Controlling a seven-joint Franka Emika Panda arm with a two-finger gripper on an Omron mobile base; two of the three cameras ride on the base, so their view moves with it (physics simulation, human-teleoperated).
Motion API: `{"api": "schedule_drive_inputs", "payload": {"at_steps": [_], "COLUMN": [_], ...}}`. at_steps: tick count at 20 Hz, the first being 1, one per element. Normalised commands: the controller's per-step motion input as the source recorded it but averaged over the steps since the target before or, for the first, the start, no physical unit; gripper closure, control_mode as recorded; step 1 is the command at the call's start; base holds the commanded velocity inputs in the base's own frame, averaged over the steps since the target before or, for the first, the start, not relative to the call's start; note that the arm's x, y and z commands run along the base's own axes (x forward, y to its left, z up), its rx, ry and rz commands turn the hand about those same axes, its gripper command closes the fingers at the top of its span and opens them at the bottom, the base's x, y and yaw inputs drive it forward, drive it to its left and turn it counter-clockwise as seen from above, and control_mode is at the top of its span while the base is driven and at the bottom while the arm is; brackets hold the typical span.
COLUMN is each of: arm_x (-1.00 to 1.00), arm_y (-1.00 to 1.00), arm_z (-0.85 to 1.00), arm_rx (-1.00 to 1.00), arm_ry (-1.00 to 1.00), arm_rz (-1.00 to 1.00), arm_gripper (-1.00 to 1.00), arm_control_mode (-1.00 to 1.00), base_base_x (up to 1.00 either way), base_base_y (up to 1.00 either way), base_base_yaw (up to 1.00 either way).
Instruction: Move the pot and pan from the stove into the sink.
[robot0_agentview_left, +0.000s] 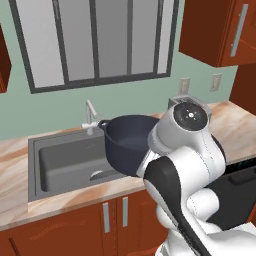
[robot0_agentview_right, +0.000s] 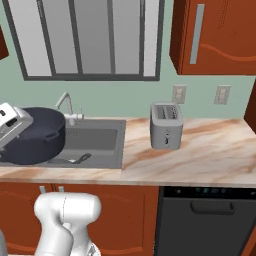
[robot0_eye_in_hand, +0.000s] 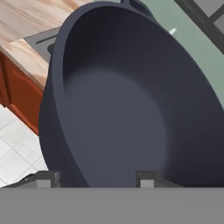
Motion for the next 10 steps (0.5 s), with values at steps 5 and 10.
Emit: {"api": "schedule_drive_inputs", "payload": {"at_steps": [5, 10], "arm_x": [0.16, 0.15], "arm_y": [0.0, 0.04], "arm_z": [-0.02, -0.06], "arm_rx": [0.03, 0.02], "arm_ry": [0.02, 0.02], "arm_rz": [0.0, 0.0], "arm_gripper": [1.0, 1.0], "arm_control_mode": [-1.0, -1.0], "base_base_x": [0.0, 0.0], "base_base_y": [0.0, 0.0], "base_base_yaw": [0.0, 0.0]}}
